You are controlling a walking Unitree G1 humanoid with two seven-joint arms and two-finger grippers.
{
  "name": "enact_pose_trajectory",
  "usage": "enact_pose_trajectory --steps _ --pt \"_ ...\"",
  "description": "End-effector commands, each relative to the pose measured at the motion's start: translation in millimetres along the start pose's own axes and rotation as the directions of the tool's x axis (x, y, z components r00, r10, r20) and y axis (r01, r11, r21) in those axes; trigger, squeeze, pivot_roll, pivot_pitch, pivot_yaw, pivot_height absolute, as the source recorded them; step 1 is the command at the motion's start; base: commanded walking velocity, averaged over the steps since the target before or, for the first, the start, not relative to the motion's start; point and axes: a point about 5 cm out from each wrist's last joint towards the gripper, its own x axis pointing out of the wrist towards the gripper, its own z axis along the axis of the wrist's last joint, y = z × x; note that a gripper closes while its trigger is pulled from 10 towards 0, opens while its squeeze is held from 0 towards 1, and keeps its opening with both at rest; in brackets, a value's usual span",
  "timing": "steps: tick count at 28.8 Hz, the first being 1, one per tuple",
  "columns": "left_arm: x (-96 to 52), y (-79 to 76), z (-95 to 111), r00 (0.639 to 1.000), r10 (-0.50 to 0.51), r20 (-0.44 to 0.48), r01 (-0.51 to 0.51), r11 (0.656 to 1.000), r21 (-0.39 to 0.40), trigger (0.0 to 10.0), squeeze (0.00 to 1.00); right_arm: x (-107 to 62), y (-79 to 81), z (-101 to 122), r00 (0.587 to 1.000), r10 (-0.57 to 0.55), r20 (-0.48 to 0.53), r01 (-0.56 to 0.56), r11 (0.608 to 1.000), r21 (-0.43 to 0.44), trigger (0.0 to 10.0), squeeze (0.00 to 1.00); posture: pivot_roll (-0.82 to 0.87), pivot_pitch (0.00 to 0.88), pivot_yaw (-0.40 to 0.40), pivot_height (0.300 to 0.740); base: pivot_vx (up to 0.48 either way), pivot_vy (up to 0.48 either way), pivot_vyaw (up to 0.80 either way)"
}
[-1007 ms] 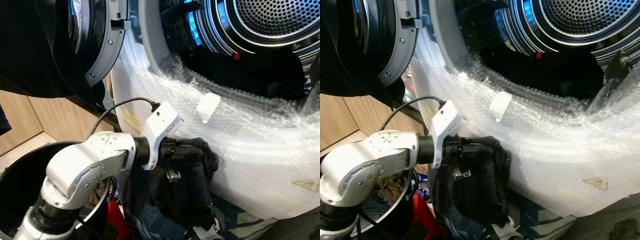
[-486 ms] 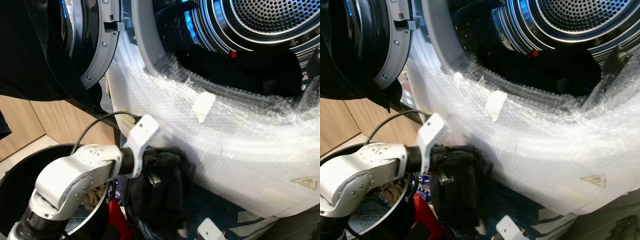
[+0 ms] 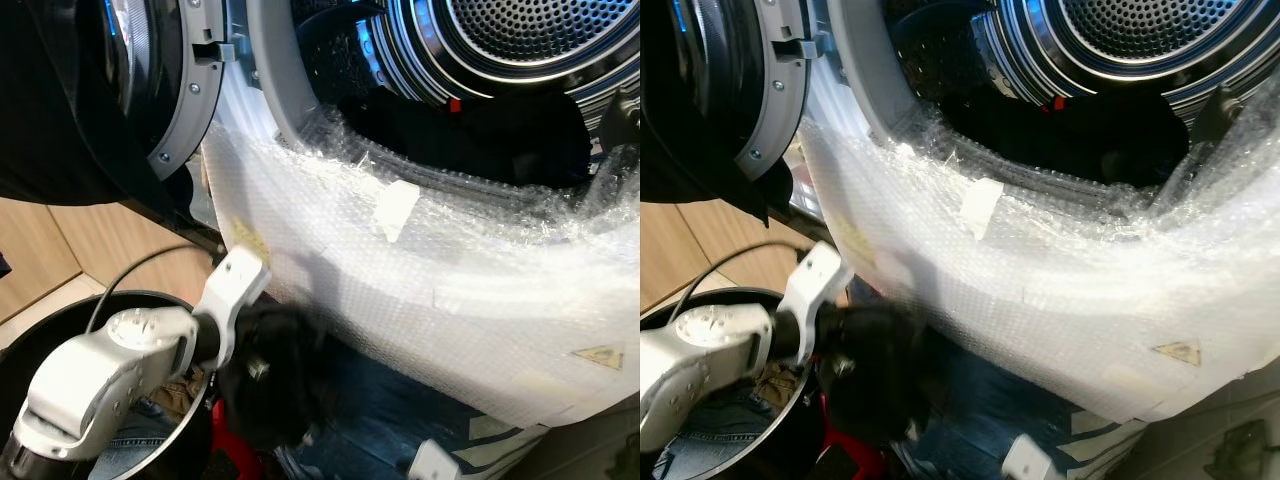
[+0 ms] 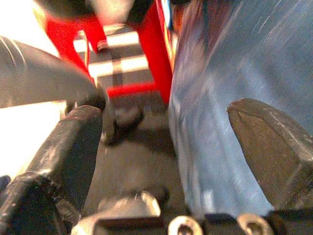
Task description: Clothes washing
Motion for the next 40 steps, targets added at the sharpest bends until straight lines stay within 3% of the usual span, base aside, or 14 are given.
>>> enact_pose_trajectory --steps 1,2,6,7,10,19,23,24,25,26,33,40 --pt "2.6 -5.5 3 1.0 -0.029 0.008 0.029 0.999 0.03 0.0 0.0 -6.5 1.1 2 0.999 0.035 0.034 -0.036 0.999 0.019 10.0 1.0 0.16 0.063 -0.075 0.74 0.0 0.0 0.0" --pt "10.0 -11.5 -4 0.998 -0.057 -0.014 0.057 0.998 0.025 0.0 0.0 -18.6 -0.9 13 0.993 0.068 0.094 -0.069 0.998 0.004 10.0 1.0 0.15 0.058 -0.079 0.74 0.0 0.0 0.0" --pt "18.3 -17.5 -10 0.996 -0.088 -0.019 0.089 0.996 0.015 0.0 0.0 -38.8 1.5 28 0.978 0.125 0.168 -0.125 0.992 -0.01 10.0 1.0 0.14 0.051 -0.081 0.74 0.0 0.0 0.0" --pt "22.9 -20.9 -10 0.995 -0.102 -0.015 0.102 0.995 0.014 0.0 0.0 -49.0 5.6 32 0.972 0.159 0.174 -0.157 0.987 -0.025 10.0 1.0 0.13 0.046 -0.08 0.74 0.0 0.0 0.0" --pt "27.6 -26.1 -7 0.992 -0.127 0.0 0.127 0.992 0.016 0.0 0.0 -54.7 10.8 32 0.971 0.191 0.142 -0.186 0.981 -0.047 10.0 1.0 0.12 0.041 -0.081 0.74 0.0 0.0 0.0" --pt "49.2 -40.4 0 0.981 -0.191 0.031 0.19 0.981 0.029 0.0 0.0 -28.4 23.0 54 0.972 0.143 0.185 -0.141 0.99 -0.025 10.0 1.0 0.11 0.017 -0.079 0.74 0.0 0.0 0.0" --pt "54.4 -43.5 3 0.979 -0.201 0.045 0.2 0.979 0.032 0.0 0.0 -21.5 29.1 60 0.967 0.17 0.19 -0.17 0.985 -0.017 10.0 1.0 0.1 0.01 -0.08 0.74 0.0 0.0 0.0" --pt "56.9 -44.7 4 0.978 -0.205 0.048 0.203 0.979 0.033 0.0 0.0 -18.4 31.2 59 0.967 0.178 0.18 -0.179 0.984 -0.01 10.0 0.58 0.11 0.005 -0.084 0.74 0.0 0.0 0.0" --pt "56.9 -44.7 4 0.978 -0.205 0.048 0.203 0.979 0.033 0.0 0.0 -18.4 31.2 59 0.967 0.178 0.18 -0.179 0.984 -0.01 10.0 0.58 0.11 0.005 -0.084 0.74 0.0 0.0 0.0" --pt "59.7 -46.6 5 0.976 -0.213 0.055 0.211 0.977 0.037 0.0 0.0 -14.5 32.9 59 0.968 0.179 0.175 -0.183 0.983 0.008 10.0 0.0 0.11 0.004 -0.086 0.74 0.0 0.0 0.0" --pt "75.8 -57.9 13 0.968 -0.232 0.095 0.231 0.973 0.02 0.0 0.0 2.6 39.3 69 0.958 0.164 0.236 -0.195 0.974 0.114 10.0 0.0 0.11 0.0 -0.091 0.74 0.0 0.0 0.0" --pt "84.0 -70.3 17 0.956 -0.271 0.115 0.271 0.963 0.015 0.0 0.0 14.6 46.4 76 0.952 0.154 0.264 -0.194 0.972 0.131 10.0 0.0 0.11 0.0 -0.09 0.74 0.0 0.0 0.0"
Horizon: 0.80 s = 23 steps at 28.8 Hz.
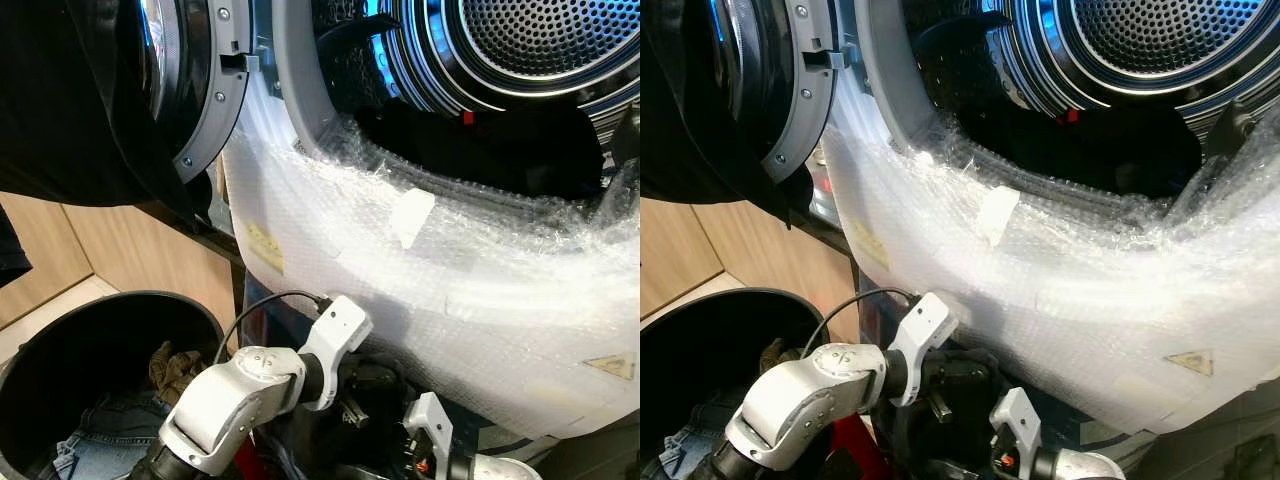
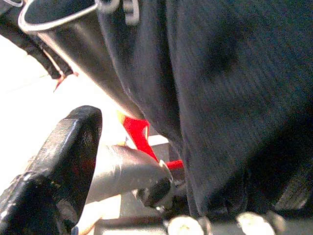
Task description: Clothes washing
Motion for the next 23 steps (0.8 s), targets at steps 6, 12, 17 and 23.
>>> enact_pose_trajectory --steps 6,12,17,23 --pt "15.2 -12.8 14 0.998 -0.047 0.039 0.044 0.997 0.059 0.0 0.0 13.7 -3.3 11 0.992 -0.074 0.103 0.068 0.996 0.064 10.0 0.0 0.11 0.0 -0.09 0.74 0.0 0.0 0.0" --pt "20.1 -23.3 23 0.995 -0.076 0.065 0.072 0.996 0.059 0.0 0.0 18.9 -18.5 4 0.961 -0.264 0.087 0.253 0.96 0.12 10.0 0.0 0.11 0.013 -0.088 0.74 0.0 0.0 0.0" --pt "18.9 -18.0 25 0.996 -0.051 0.072 0.046 0.997 0.06 0.0 0.0 17.5 -21.0 0 0.953 -0.295 0.07 0.282 0.948 0.148 10.0 0.0 0.11 0.022 -0.091 0.74 0.0 0.0 0.0" --pt "15.3 -14.7 29 0.997 -0.028 0.073 0.023 0.997 0.078 0.0 0.0 18.6 -33.7 -4 0.913 -0.405 0.05 0.393 0.905 0.166 10.0 0.0 0.12 0.029 -0.09 0.74 0.0 0.0 0.0"
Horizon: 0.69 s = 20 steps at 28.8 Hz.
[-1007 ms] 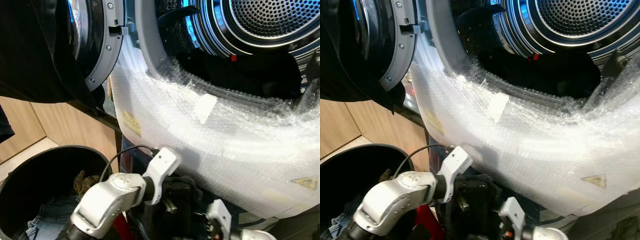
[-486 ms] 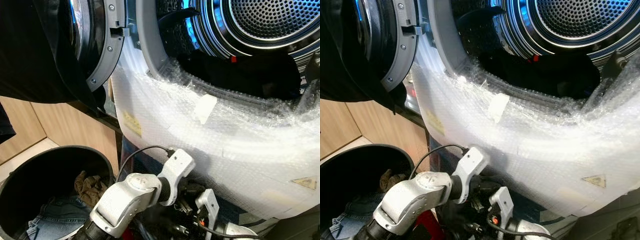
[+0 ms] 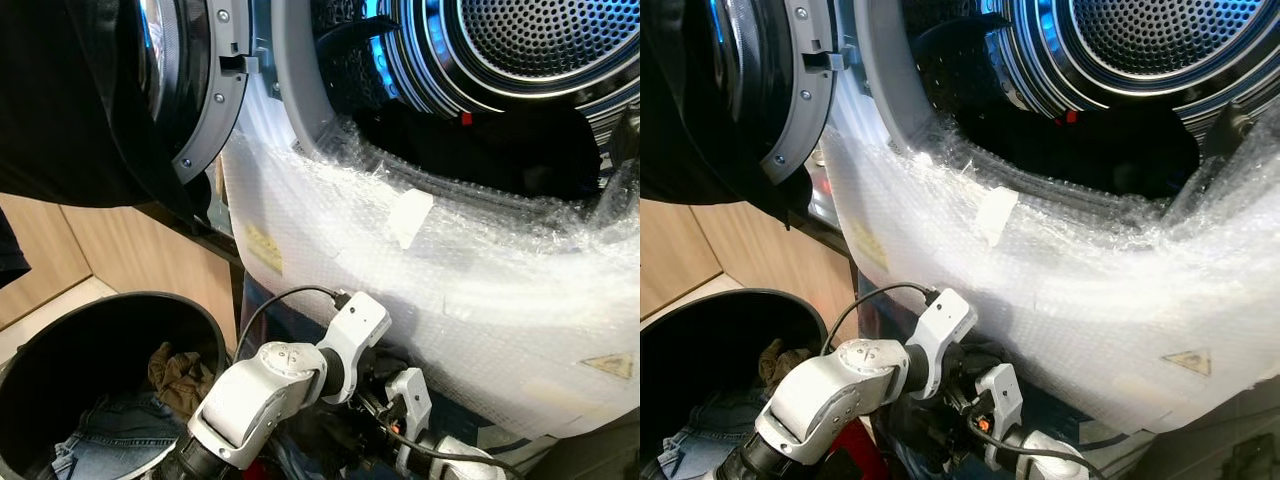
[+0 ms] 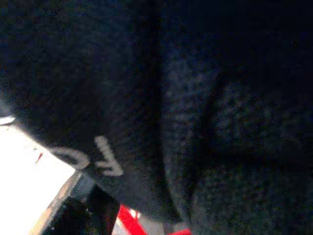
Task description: Clothes washing
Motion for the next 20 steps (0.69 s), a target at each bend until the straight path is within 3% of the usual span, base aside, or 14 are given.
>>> enact_pose_trajectory --steps 1,7,8,9,10,11,20 --pt "0.0 -18.0 20 0.991 -0.111 0.068 0.108 0.993 0.047 0.0 0.0 -13.2 -24.2 -12 0.983 -0.175 -0.052 0.178 0.982 0.061 10.0 0.0 0.12 0.029 -0.089 0.74 0.0 0.0 0.0" --pt "0.2 -15.5 21 0.994 -0.089 0.069 0.086 0.995 0.05 0.0 0.0 -12.9 -36.0 -16 0.957 -0.279 -0.073 0.284 0.956 0.068 10.0 0.0 0.12 0.024 -0.088 0.74 0.0 0.0 0.0" --pt "0.1 -15.8 22 0.993 -0.089 0.072 0.086 0.995 0.048 0.0 0.0 -12.8 -41.0 -14 0.946 -0.321 -0.05 0.324 0.94 0.103 10.0 0.0 0.12 0.023 -0.088 0.74 0.0 0.0 0.0" --pt "-0.2 -15.9 22 0.993 -0.089 0.072 0.085 0.995 0.047 0.0 0.0 -12.8 -43.1 -13 0.939 -0.342 -0.038 0.344 0.931 0.12 5.2 0.0 0.12 0.024 -0.088 0.74 0.0 0.0 0.0" --pt "-0.3 -16.0 22 0.994 -0.088 0.072 0.085 0.995 0.046 0.0 0.0 -12.4 -44.5 -13 0.934 -0.356 -0.031 0.357 0.925 0.129 5.2 0.0 0.12 0.024 -0.088 0.74 0.0 0.0 0.0" --pt "-0.5 -16.0 22 0.994 -0.086 0.073 0.083 0.996 0.044 0.0 0.0 -11.8 -44.2 -12 0.936 -0.351 -0.024 0.351 0.927 0.132 0.0 0.0 0.13 0.026 -0.09 0.74 0.0 0.0 0.0" --pt "-2.1 -14.7 24 0.994 -0.077 0.081 0.074 0.997 0.038 0.0 0.0 -8.1 -41.6 -14 0.938 -0.345 -0.017 0.344 0.931 0.119 0.0 0.0 0.13 0.04 -0.087 0.74 0.0 0.0 0.0"
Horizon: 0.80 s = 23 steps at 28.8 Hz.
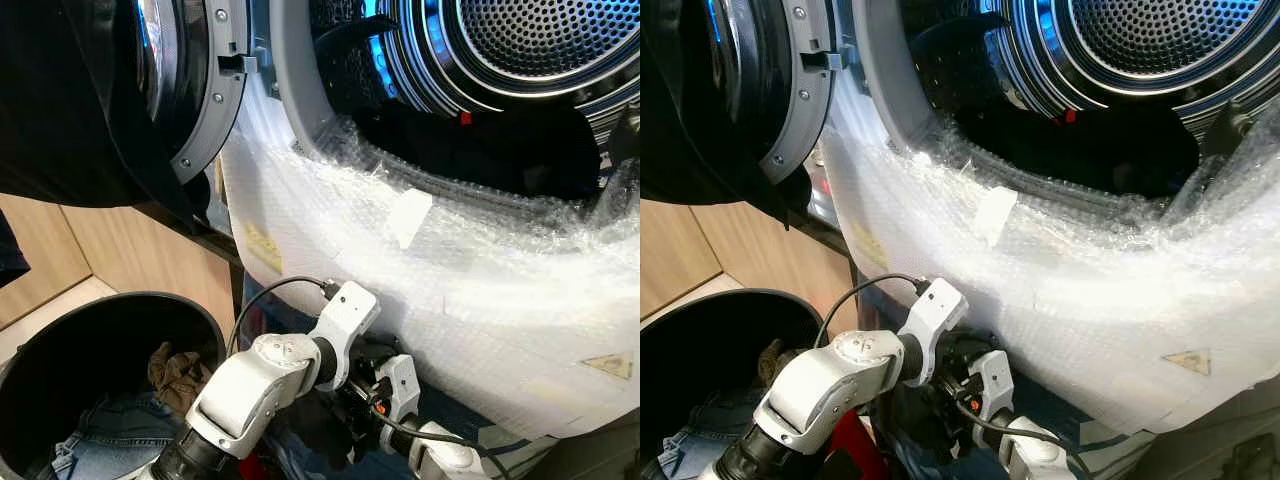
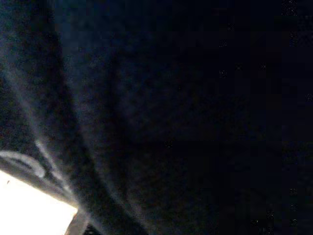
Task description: Clothes washing
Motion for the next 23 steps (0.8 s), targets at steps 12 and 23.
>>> enact_pose_trajectory --steps 12,23 --pt "-6.1 -23.6 30.4 0.985 -0.13 0.116 0.125 0.991 0.047 0.0 0.0 -15.5 -30.6 -12.2 0.98 -0.196 -0.019 0.197 0.977 0.076 0.0 0.0 0.13 0.048 -0.084 0.74 0.0 0.0 0.0" --pt "-9.3 -22.2 29.7 0.987 -0.117 0.114 0.115 0.993 0.023 0.0 0.0 -15.8 -34.1 -3.5 0.978 -0.205 0.044 0.2 0.975 0.095 0.0 0.0 0.13 0.067 -0.085 0.74 0.0 0.0 0.0"
